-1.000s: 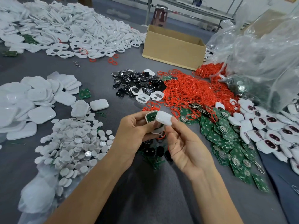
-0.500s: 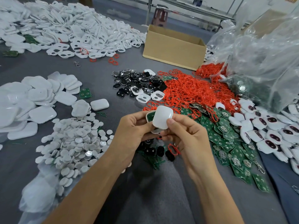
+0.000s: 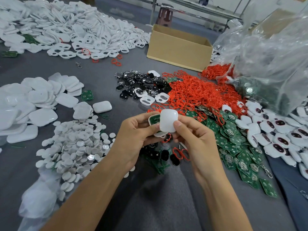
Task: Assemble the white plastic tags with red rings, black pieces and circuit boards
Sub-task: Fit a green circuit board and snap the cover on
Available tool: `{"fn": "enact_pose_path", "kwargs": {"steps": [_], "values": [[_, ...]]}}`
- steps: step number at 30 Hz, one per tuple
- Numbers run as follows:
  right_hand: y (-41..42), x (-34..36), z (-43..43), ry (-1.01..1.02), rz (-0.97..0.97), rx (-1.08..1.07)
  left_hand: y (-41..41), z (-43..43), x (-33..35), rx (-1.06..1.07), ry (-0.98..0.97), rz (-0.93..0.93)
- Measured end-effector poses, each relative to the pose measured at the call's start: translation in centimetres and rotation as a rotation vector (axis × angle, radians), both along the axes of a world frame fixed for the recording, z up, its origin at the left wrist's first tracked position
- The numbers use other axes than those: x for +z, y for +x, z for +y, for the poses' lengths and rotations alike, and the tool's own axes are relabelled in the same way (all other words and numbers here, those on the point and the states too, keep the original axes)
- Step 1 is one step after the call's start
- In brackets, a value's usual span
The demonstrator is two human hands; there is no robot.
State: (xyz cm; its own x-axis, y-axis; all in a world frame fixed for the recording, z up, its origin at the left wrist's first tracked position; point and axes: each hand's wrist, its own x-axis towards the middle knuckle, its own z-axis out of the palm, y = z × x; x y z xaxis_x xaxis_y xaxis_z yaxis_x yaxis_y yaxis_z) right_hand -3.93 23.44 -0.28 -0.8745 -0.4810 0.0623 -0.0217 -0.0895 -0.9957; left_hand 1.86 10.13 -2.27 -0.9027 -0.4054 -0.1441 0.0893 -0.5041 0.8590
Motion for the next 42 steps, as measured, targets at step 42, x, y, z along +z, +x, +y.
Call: {"fn": "enact_pose_path", "kwargs": {"steps": [42], "values": [[0.0,-1.8,-1.1,0.199,0.23,-0.145,-0.2,0.2,-0.1,-0.049,-0.01,-0.056]]}}
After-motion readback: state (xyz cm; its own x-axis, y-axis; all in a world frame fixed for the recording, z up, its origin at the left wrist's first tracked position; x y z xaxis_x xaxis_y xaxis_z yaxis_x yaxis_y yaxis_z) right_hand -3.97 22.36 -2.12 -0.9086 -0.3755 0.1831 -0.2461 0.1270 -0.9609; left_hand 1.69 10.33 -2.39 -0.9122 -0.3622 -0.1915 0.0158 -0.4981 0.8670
